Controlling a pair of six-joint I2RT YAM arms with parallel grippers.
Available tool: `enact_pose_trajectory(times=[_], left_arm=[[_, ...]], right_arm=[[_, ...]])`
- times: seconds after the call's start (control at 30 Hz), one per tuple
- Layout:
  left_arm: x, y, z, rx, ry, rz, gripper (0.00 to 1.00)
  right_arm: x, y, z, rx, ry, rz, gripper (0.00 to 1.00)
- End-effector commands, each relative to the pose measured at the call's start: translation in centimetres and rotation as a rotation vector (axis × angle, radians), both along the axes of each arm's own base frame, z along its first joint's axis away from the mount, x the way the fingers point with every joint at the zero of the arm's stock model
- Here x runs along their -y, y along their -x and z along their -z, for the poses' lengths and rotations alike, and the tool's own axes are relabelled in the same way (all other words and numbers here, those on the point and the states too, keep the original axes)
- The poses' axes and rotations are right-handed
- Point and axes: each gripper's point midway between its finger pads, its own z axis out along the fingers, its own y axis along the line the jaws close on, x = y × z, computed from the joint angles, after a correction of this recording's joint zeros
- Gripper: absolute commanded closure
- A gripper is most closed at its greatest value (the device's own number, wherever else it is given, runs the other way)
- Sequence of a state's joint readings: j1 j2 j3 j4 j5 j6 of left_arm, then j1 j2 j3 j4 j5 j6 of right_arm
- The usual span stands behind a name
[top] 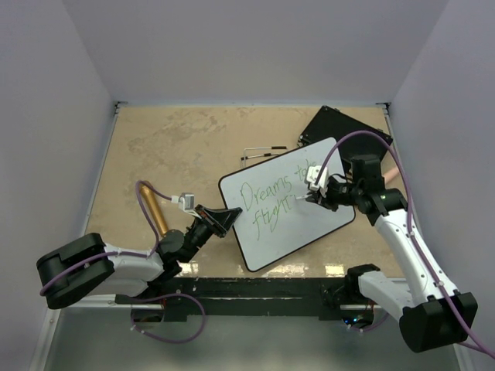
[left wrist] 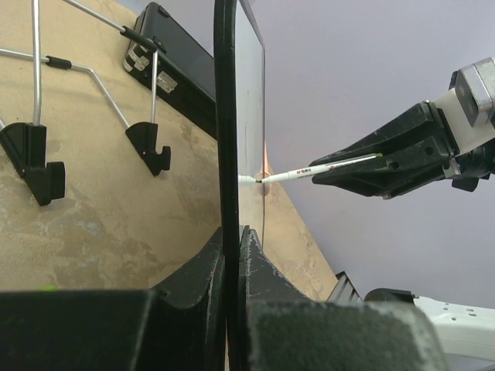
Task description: Write a sentence on the whiteboard
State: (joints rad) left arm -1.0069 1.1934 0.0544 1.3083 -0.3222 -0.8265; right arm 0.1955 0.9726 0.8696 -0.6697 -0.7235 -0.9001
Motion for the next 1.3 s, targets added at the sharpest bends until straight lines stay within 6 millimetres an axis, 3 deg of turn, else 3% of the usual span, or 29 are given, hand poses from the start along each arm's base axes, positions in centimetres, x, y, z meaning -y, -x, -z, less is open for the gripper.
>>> enact_pose_trajectory(times=[0.0,0.27,0.63,0.97,1.27], left_arm=[[-0.3,0.9,2.2,0.04,-0.117,0.033,1.0],[-0.3,0.9,2.2,0.039,-0.116,0.035,1.0],[-0.2,0.9,2.3,0.039,-0.12,0.038,1.0],[-0.3,1.0,2.3,0.04,-0.116,0.04,1.0],[-0.5,1.0,2.2,0.044,-0.113,0.033,1.0]], right_arm=[[0.5,0.5,0.0,-0.005,0.046,-0.02,1.0],[0.8,1.2,0.9,-0.022,0.077,-0.045,1.0],[-0.2,-1.2,-2.1,0.057,-0.016,0.017,1.0],[-0.1,-2.7,-3.4,0.096,-0.056,0.092,1.0],[1.1,-2.3,-2.0,0.073,0.006,0.128,1.0]])
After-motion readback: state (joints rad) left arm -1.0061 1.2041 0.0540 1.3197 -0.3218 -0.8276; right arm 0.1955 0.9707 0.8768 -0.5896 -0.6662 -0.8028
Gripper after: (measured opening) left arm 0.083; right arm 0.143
